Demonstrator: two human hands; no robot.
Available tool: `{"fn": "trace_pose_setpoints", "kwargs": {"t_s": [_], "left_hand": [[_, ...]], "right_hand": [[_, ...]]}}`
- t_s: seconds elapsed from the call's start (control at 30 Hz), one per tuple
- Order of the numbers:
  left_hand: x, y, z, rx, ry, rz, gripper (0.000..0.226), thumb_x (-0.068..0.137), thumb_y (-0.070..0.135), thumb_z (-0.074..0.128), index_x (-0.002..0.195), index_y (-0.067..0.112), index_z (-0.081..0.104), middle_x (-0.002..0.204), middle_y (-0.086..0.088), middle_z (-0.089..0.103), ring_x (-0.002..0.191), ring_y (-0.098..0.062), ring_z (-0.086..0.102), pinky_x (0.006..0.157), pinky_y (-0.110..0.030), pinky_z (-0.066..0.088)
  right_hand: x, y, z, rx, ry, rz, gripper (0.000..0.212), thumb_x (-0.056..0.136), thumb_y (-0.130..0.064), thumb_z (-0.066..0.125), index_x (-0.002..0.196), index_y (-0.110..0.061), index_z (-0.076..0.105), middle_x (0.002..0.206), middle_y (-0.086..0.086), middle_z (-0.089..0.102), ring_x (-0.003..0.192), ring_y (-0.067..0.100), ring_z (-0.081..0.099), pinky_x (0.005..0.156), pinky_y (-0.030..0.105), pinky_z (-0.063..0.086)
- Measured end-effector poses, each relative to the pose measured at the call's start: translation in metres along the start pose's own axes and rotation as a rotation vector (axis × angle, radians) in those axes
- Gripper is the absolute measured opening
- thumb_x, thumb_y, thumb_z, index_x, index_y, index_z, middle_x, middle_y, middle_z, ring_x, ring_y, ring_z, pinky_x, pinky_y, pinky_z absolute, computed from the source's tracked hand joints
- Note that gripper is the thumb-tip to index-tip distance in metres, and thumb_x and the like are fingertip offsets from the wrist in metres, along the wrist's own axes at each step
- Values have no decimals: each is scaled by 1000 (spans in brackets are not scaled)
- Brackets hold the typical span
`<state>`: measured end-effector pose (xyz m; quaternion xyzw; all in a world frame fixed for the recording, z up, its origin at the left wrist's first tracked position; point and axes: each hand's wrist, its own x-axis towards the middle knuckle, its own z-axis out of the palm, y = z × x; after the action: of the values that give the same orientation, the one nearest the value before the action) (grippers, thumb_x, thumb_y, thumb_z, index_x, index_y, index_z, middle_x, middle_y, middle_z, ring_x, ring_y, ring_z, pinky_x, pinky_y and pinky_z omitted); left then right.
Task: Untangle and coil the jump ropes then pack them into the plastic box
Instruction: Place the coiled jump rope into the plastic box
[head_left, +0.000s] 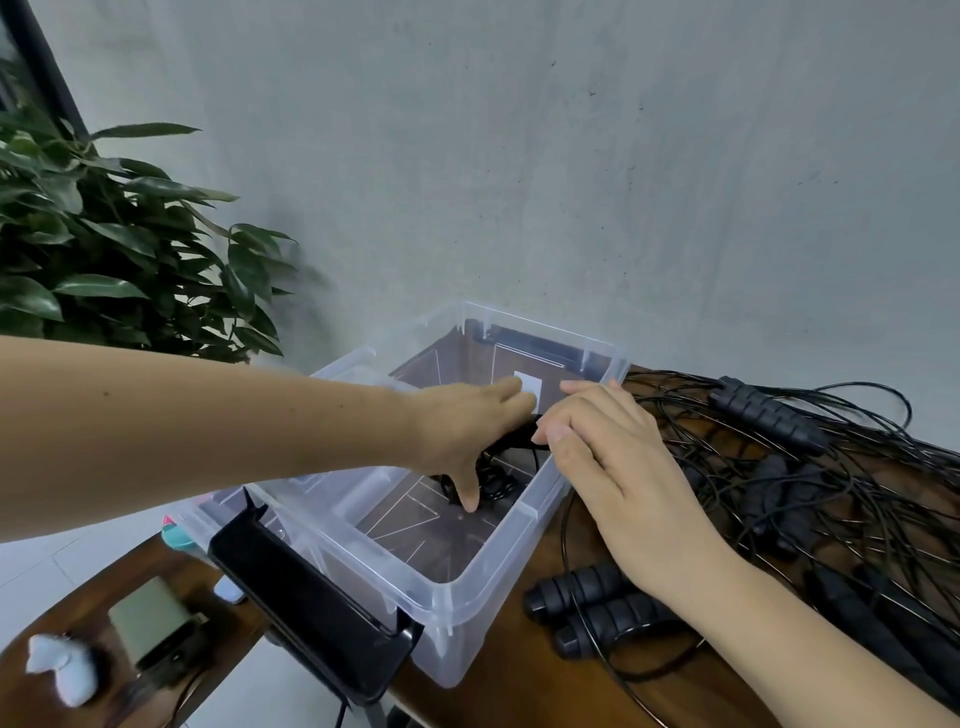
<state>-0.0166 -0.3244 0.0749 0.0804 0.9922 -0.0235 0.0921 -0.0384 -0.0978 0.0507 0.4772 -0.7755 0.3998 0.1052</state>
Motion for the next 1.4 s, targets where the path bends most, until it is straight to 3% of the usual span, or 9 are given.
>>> {"fn": "trace_pose_setpoints", "kwargs": {"t_s": [0.1,0.2,0.3,0.57,0.67,0.87,1.0,1.17,1.4], "left_hand": [[4,-16,2,154,7,-84,160,51,66,97,163,26,-11,153,0,20,132,-26,38,109,-38,44],[5,-21,14,1,-270,-158,162,68,61,92,155,29,-40,175,8,-15,156,-29,28,122,-48,35],[13,-22,20,69,-336,-74,153,73,65,88,160,29,-32,175,8,-21,154,-34,34,120,-52,38],[21,-16,11,282,-423,33,163,67,46,98,160,24,-34,173,1,-26,162,-37,1,124,-52,31],[22,-16,15,296,-328,55,148,76,54,90,163,19,-25,176,-5,-11,157,-38,19,115,-49,42],[21,-14,22,314,-256,37,145,82,59,83,160,16,-31,176,-10,0,156,-36,23,109,-50,49],[21,-15,17,159,-264,-73,161,68,53,96,159,28,-34,166,-9,34,127,-35,59,103,-46,52],[22,-21,12,164,-166,18,151,54,63,98,166,28,3,152,1,25,137,-25,34,115,-45,42],[19,-31,-6,164,-274,-12,166,52,69,96,165,33,-19,169,13,3,158,-24,14,125,-51,32]], "right_hand": [[0,0,0,-2,-1,-3,36,111,-44,33,102,-29,65,113,-18,63,143,5,44,125,23,15],[0,0,0,-17,-2,-7,35,111,-42,33,102,-29,65,112,-18,63,141,5,44,124,22,14],[1,0,1,-34,1,-20,36,112,-40,33,102,-28,65,111,-18,62,141,5,44,121,16,13],[0,0,1,-54,-2,-47,38,114,-35,30,102,-24,63,110,-12,60,140,6,42,119,15,11],[0,-1,3,-63,1,-52,38,114,-32,28,102,-24,63,111,-11,59,142,6,41,123,20,11],[-2,-1,-1,-83,-26,-58,42,113,-34,23,97,-22,60,108,-8,56,141,5,40,124,23,17],[-1,-1,-1,-102,-40,-48,44,112,-36,21,98,-21,60,109,-7,56,143,4,38,124,26,18],[-3,1,-2,-112,-27,-56,42,113,-35,22,98,-23,59,109,-8,56,142,4,39,125,28,19],[-6,3,-4,-111,-29,-44,40,112,-37,23,97,-24,58,108,-9,55,140,4,40,122,26,21]]}}
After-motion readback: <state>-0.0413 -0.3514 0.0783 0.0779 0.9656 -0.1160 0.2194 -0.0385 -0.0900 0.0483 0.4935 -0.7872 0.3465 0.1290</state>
